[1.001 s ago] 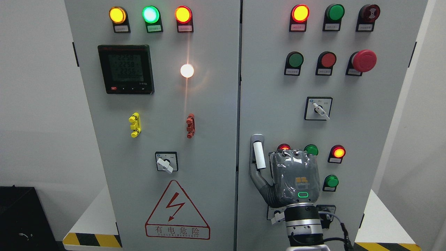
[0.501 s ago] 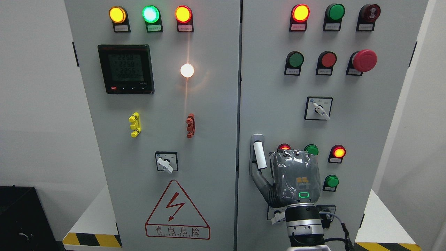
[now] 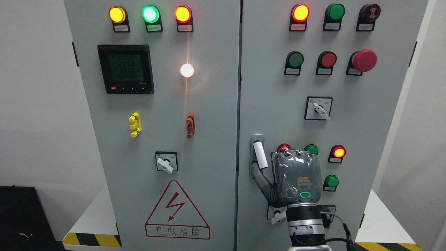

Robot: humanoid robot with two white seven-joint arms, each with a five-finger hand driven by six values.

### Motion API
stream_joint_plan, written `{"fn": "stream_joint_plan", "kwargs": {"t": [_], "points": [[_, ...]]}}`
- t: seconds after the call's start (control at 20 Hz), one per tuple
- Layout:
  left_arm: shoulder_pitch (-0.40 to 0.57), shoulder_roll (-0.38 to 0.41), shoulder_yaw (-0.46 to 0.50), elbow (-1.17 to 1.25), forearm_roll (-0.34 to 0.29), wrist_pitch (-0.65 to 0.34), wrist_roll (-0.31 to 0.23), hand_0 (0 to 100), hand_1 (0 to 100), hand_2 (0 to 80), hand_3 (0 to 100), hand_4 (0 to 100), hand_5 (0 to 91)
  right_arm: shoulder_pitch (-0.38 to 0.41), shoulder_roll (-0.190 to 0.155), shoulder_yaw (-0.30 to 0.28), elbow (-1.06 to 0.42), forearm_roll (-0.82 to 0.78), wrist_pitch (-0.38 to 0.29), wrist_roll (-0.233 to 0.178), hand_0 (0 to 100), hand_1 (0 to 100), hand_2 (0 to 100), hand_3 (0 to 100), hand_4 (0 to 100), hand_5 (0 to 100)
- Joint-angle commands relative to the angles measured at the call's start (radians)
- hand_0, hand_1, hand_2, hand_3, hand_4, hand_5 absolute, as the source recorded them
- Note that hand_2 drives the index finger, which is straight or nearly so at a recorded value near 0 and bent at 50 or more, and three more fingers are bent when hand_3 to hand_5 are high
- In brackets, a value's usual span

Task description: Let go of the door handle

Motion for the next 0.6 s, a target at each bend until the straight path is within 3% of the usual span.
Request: {"fn": "stream_joint_plan", "kwargs": {"t": [0.0, 0.55], "points": [[0.017, 0.0, 0.0, 0.0, 0.001, -0.001, 0.0, 12, 56, 0.0, 0, 0, 0.0, 0.001, 0.002, -0.006, -0.003, 0.0, 0.0, 0.0, 51, 41, 98, 100, 100, 100], [0.017, 0.0, 0.0, 0.0, 0.001, -0.001, 0.0, 12, 56, 0.0, 0, 0, 0.0, 0.005, 0.0, -0.013, -0.005, 0.0, 0.0, 0.0, 52, 41, 98, 100, 100, 100]]}}
